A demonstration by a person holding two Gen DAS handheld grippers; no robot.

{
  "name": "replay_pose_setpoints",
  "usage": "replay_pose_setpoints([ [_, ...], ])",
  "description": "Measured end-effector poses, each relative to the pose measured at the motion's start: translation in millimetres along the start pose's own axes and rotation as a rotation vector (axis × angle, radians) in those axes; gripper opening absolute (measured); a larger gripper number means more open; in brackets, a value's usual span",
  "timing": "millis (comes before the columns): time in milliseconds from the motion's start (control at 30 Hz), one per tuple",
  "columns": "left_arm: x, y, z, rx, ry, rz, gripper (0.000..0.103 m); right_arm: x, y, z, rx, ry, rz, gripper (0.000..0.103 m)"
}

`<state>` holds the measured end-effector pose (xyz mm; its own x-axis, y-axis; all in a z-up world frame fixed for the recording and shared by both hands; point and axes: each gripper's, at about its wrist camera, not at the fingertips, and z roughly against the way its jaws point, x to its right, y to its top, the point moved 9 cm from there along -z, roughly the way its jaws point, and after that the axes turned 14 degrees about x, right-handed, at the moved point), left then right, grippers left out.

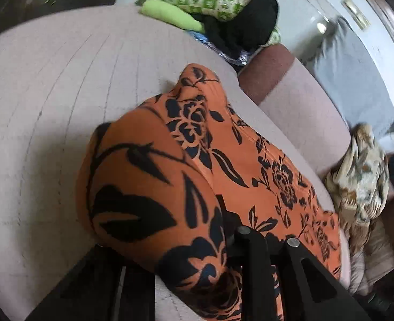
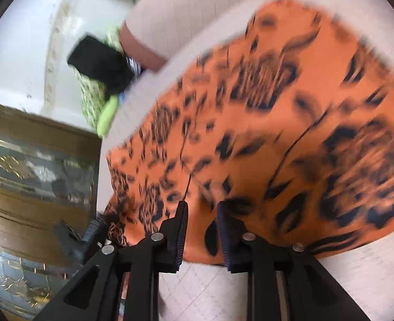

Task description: Fold small clothes

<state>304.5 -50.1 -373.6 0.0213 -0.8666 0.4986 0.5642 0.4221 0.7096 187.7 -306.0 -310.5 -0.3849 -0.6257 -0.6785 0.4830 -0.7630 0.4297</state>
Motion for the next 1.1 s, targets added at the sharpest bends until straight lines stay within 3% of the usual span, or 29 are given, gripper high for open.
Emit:
replay_pose_setpoints([
  [133,39.4,10.6,23.9,0.084,-0.028,-0.172,0.019,25.4,35.4,32.1,0.127,-0.018,-0.057,0.026],
  [300,136.5,13.2,51.5,0.135,-0.106,-0.448,0.018,63.8,66.2,60.7,0.209,-0.039,-0.178,0.026],
  [400,207.3,-9.3,64.1,0.132,-0.187,-0.632,0.018,82.4,81.8,76.7,0.243,-0.046,-0.238,0.026],
  [500,263.3,-47.8,67.9,0.099,-0.256,-0.749,0.018,97.3,94.6,89.9,0.28,-0.042,-0.284,0.026],
  [567,295.4,-88.3,55.6,0.037,-0.271,-0.829,0.023,107.4,102.3,96.7,0.301,-0.045,-0.3,0.026],
  [633,316.1,-131.6,39.7,-0.078,-0.316,-0.884,0.052,118.7,107.0,103.0,0.314,-0.056,-0.31,0.026],
  [700,323.6,-170.4,37.2,-0.215,-0.369,-0.934,0.055,129.2,111.4,105.6,0.309,-0.056,-0.342,0.026],
  [733,323.9,-179.1,43.7,-0.234,-0.394,-0.955,0.055,133.5,111.5,106.1,0.293,-0.047,-0.365,0.027],
  [800,317.3,-173.5,68.1,-0.171,-0.458,-0.978,0.062,134.9,111.3,103.7,0.266,-0.003,-0.413,0.039],
  [833,309.5,-161.4,80.4,-0.122,-0.483,-0.978,0.074,131.2,110.8,102.0,0.256,0.024,-0.426,0.046],
  [867,299.5,-146.5,89.6,-0.07,-0.494,-0.961,0.084,124.5,110.8,99.6,0.249,0.054,-0.424,0.068],
  [967,256.0,-99.1,98.1,0.034,-0.423,-0.889,0.089,99.8,105.1,93.7,0.218,0.089,-0.338,0.072],
  [1100,186.7,-64.2,71.9,0.006,-0.266,-0.749,0.089,76.2,84.3,74.1,0.142,0.079,-0.26,0.072],
])
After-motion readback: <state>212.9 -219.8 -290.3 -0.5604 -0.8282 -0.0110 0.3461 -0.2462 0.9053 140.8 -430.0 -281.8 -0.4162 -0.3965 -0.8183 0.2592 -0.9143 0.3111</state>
